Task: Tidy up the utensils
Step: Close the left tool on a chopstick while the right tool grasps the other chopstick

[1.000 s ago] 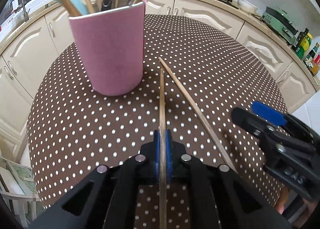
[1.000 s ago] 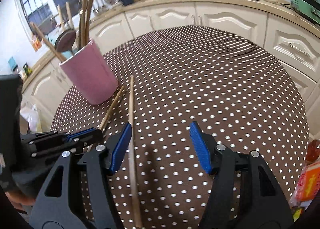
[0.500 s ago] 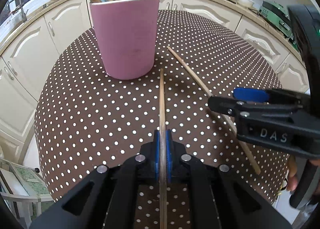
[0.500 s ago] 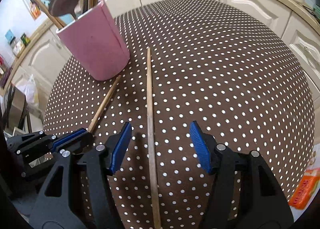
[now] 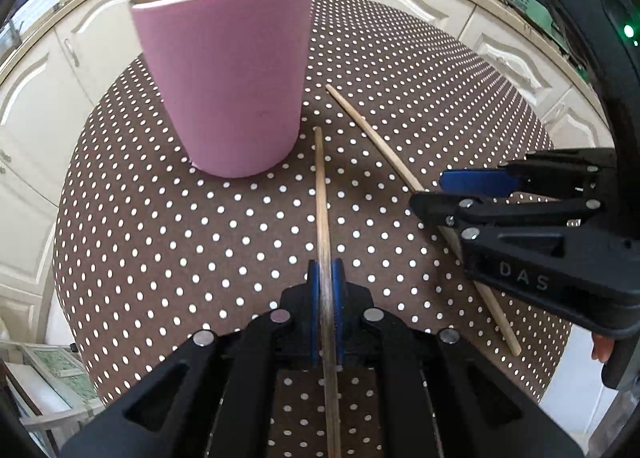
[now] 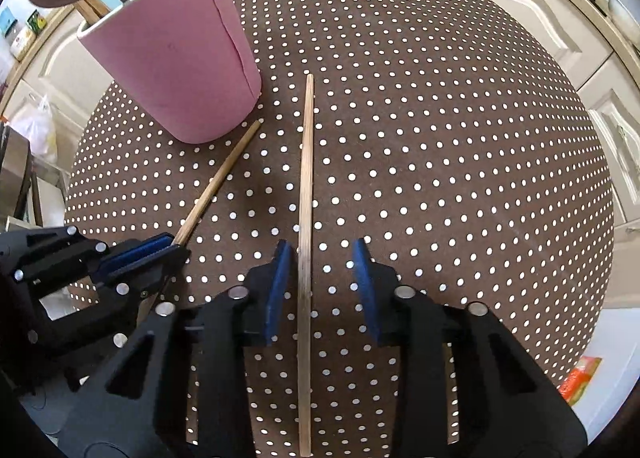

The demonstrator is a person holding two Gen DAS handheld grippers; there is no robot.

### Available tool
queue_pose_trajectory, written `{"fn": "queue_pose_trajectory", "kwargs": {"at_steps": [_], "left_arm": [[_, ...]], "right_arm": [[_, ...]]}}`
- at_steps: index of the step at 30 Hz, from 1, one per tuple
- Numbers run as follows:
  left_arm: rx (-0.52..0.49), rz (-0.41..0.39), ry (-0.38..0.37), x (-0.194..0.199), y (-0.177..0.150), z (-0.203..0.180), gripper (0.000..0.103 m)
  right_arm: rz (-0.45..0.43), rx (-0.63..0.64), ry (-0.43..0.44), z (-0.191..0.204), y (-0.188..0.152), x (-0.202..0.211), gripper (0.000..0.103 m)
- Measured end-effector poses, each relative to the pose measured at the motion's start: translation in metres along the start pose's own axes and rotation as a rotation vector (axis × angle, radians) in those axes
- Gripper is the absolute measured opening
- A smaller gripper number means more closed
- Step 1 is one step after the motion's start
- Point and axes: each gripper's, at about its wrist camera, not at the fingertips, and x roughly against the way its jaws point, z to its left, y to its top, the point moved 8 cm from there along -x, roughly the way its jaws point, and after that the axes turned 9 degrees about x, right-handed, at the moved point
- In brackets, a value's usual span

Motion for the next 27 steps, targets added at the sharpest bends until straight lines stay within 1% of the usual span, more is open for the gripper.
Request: {"fn": "queue_pose_trajectory", "kwargs": {"at_steps": [2,3,4,5,8,10,11,13,15,17,19,22,23,24,27], "left_arm": [[-0.005,0.018,0.004,-0.002,0.002,-0.001,0.007],[-0.014,0.024,0.007,-0.003,0.004,-0.003,0.007],[-0.018,0.026,0.009,-0.004,0.005,-0.004,0.007],[-0.017,0.025,0.009,-0.004,0.005,-0.004,0.007],[-0.017,-0.002,0.012,-0.003,0.002,-0.005,0.006],[-0.007,-0.018,0.010,-0.002,-0.001,-0.005,0.006],[-0.003,-0.020,0.002,-0.001,-0.001,-0.007,0.006],[0.002,-0.024,-0.028,0.002,-0.005,-0.010,0.006],[-0.007,-0.042,-0.034,0.006,-0.009,-0.015,0.006],[-0.016,-0.063,-0.061,0.013,-0.012,-0.024,0.006],[-0.020,-0.083,-0.081,0.019,-0.015,-0.029,0.006],[-0.037,-0.145,-0.119,0.036,-0.020,-0.042,0.006],[-0.042,-0.179,-0.141,0.045,-0.022,-0.048,0.006],[-0.045,-0.199,-0.150,0.050,-0.023,-0.051,0.006],[-0.075,-0.290,-0.174,0.075,-0.028,-0.063,0.006]], "right_arm": [[0.007,0.004,0.002,0.002,0.008,-0.003,0.019],[0.006,0.002,0.005,0.001,0.012,-0.004,0.012],[0.004,0.002,0.010,0.002,0.014,-0.005,0.008],[0.000,0.001,0.015,0.002,0.017,-0.006,0.007],[-0.024,-0.012,0.034,0.001,0.020,-0.007,0.007],[-0.049,-0.031,0.056,0.000,0.016,-0.005,0.006],[-0.061,-0.039,0.061,-0.001,0.006,-0.003,0.006],[-0.099,-0.059,0.073,-0.004,0.003,0.001,0.006],[-0.138,-0.080,0.088,-0.009,-0.002,0.008,0.006],[-0.174,-0.094,0.097,-0.010,-0.018,0.014,0.006],[-0.229,-0.117,0.108,-0.015,-0.025,0.025,0.006],[-0.302,-0.142,0.121,-0.021,-0.037,0.041,0.006],[-0.325,-0.151,0.124,-0.023,-0.040,0.047,0.006],[-0.357,-0.163,0.128,-0.025,-0.043,0.054,0.006],[-0.445,-0.183,0.122,-0.028,-0.050,0.076,0.006]]}}
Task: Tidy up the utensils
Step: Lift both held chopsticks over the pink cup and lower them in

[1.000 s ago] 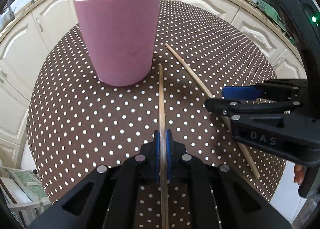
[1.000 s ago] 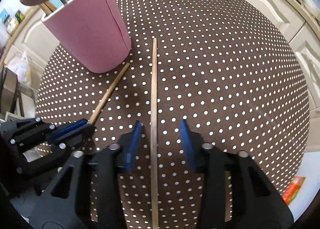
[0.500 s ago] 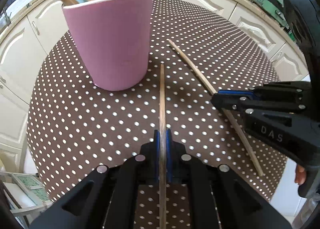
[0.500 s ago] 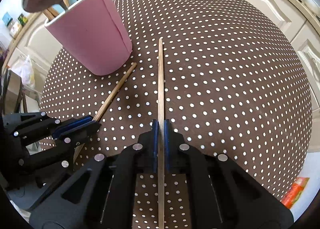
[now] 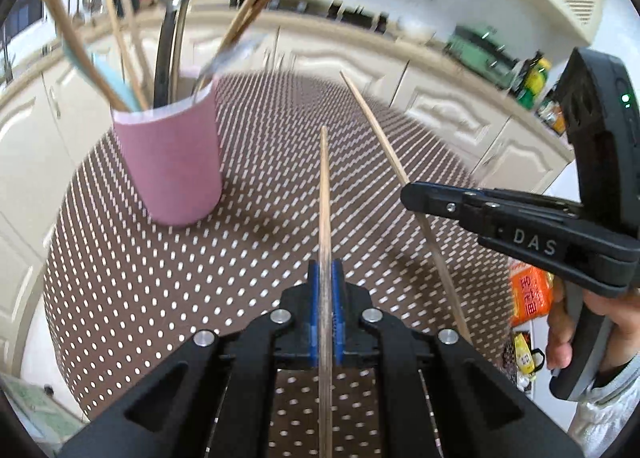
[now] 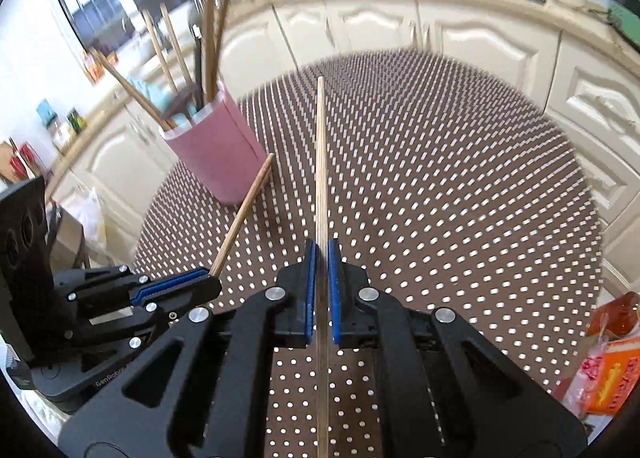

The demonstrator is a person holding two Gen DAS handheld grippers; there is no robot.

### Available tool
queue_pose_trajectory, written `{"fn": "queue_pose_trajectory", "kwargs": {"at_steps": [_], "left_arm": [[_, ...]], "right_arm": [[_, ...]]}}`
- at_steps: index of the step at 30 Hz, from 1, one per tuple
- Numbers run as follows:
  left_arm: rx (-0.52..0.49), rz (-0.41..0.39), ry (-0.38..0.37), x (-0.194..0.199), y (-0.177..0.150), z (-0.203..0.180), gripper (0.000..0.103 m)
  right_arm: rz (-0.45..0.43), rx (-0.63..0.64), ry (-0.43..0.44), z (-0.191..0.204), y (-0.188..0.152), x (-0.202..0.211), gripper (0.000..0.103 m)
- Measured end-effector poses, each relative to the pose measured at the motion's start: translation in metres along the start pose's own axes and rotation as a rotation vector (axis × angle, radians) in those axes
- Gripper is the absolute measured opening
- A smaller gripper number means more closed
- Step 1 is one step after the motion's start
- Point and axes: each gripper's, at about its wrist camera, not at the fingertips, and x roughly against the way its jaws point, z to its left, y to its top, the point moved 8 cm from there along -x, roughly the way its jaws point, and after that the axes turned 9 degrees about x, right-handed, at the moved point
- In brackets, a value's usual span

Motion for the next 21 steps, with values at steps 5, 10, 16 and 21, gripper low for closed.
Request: {"fn": "queue_pose_trajectory", "kwargs": {"at_steps": [5,10,16,21], "left_arm": [[-0.055,-0.149,-0.035,0.037,0.010,-0.025,0.006],[-0.090,-0.302,-0.036,0.071,0.029,-0.039,0.006],[-0.114,-0.434,-0.067,0.106,0.046,-0.046,0.006],[-0.103,-0.540,-0.077,0.133,0.064,-0.043,0.006]], "right_arm": [[-0.159,-0.014,0.025,0.008,0.009,0.040,0.006],[-0.303,-0.010,0.067,0.015,0.018,0.078,0.007],[-0.443,0.014,0.108,0.025,0.040,0.120,0.007],[-0.543,0.057,0.142,0.048,0.059,0.141,0.007]]}}
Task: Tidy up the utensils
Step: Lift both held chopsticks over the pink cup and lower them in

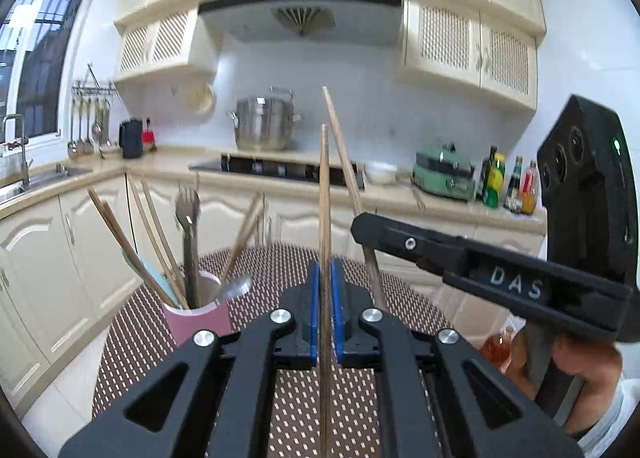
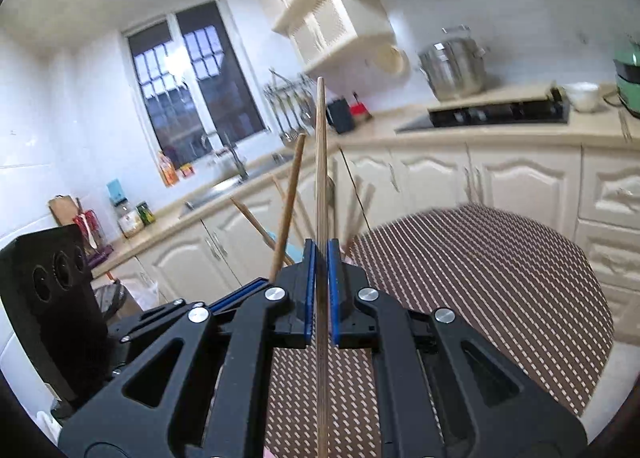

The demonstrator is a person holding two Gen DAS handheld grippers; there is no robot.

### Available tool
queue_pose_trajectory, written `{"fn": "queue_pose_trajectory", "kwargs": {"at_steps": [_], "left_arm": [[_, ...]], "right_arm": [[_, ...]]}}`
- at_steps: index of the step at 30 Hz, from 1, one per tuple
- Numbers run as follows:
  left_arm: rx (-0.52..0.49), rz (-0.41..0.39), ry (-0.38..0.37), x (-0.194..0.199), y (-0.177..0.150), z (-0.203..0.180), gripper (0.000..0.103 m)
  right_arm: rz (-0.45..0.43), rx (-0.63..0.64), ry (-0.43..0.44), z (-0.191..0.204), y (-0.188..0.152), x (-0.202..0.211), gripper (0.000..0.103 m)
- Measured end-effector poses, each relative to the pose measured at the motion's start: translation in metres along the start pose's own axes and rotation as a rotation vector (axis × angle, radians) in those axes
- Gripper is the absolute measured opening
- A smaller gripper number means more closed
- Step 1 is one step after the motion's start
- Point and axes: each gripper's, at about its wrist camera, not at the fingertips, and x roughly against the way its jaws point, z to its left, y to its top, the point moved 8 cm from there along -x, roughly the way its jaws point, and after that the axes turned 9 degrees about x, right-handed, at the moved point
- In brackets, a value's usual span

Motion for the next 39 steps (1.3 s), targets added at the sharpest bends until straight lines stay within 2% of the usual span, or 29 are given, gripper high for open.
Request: {"fn": "queue_pose_trajectory", "kwargs": {"at_steps": [7,15,25,31,35,39], "left_arm": [[0.071,-0.140,0.026,0.008,0.039,0.033,0.006],[0.143,-0.298,0.066,0.000,0.071,0.076,0.006],[0.173,-0.461,0.149,-0.033,0.094,0.109,0.006],[0.162,-0.513,0.181,-0.052,0.095,0.115,0.006],[0.112,-0.552,0.222,-0.061,0.092,0.113,0.006],[0.111,-0.552,0.222,-0.070,0.088,0.115,0.006]], "right_arm": [[-0.105,0.033,0.018,0.015,0.029,-0.017,0.007],[-0.198,0.007,0.033,0.005,0.050,-0.053,0.007],[-0.305,-0.011,0.030,-0.010,0.066,-0.093,0.007],[-0.346,0.005,0.016,-0.017,0.069,-0.116,0.007],[-0.351,0.029,0.015,-0.017,0.067,-0.128,0.007],[-0.351,0.046,0.016,-0.016,0.065,-0.134,0.007]]}}
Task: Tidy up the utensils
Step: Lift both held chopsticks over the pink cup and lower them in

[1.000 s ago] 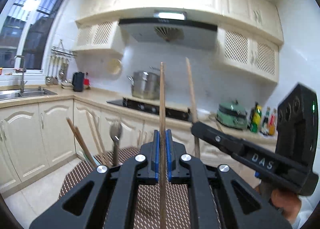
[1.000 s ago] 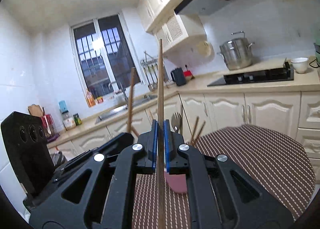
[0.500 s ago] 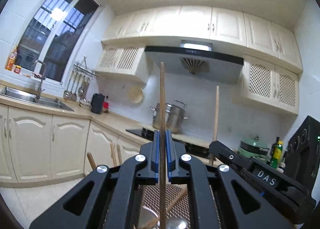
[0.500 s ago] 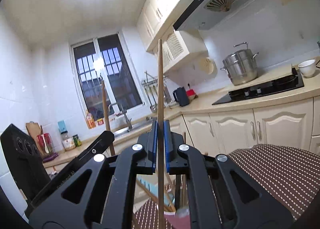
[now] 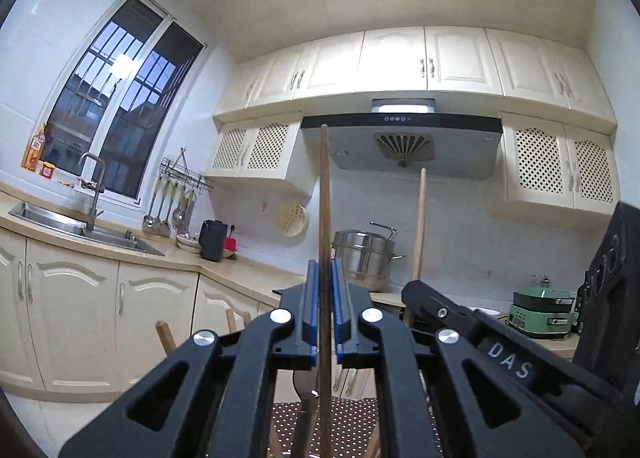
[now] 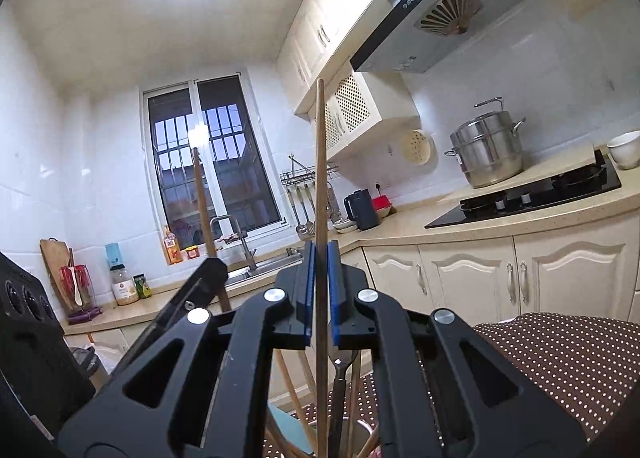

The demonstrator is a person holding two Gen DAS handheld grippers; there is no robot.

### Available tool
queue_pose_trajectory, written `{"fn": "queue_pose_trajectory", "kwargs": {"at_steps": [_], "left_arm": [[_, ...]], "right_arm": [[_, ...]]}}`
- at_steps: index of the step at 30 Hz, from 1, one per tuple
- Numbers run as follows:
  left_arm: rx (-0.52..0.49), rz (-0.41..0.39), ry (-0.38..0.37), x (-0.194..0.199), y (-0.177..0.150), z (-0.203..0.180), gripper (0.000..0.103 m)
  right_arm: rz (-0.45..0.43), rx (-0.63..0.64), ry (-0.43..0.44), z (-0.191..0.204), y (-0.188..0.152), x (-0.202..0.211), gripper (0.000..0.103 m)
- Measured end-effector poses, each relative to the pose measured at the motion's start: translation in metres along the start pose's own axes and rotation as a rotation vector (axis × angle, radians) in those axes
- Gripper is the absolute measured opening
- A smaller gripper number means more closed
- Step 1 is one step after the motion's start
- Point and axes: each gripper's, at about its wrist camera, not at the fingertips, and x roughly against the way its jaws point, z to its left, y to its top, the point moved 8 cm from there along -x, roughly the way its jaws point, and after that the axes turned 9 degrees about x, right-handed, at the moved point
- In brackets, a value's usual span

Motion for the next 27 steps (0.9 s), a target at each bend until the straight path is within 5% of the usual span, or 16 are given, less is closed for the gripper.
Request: {"fn": "queue_pose_trajectory", "kwargs": {"at_steps": [20,22,27], "left_arm": [[0.003,0.017,0.087,-0.014,-0.036,0.020,0.007],[0.000,0.029,0.089,-0.014,-0.041,0.021,0.024],[0.001,0.071,0.093,-0.016,-0.045,0.023,0.028]], "right_arm": [[0.063,0.012,0.041,-0.008,-0.030,-0.014,0.007],[0.069,0.012,0.043,-0.008,-0.034,-0.014,0.007],[0.095,0.014,0.057,-0.006,-0.041,-0.017,0.007]]}}
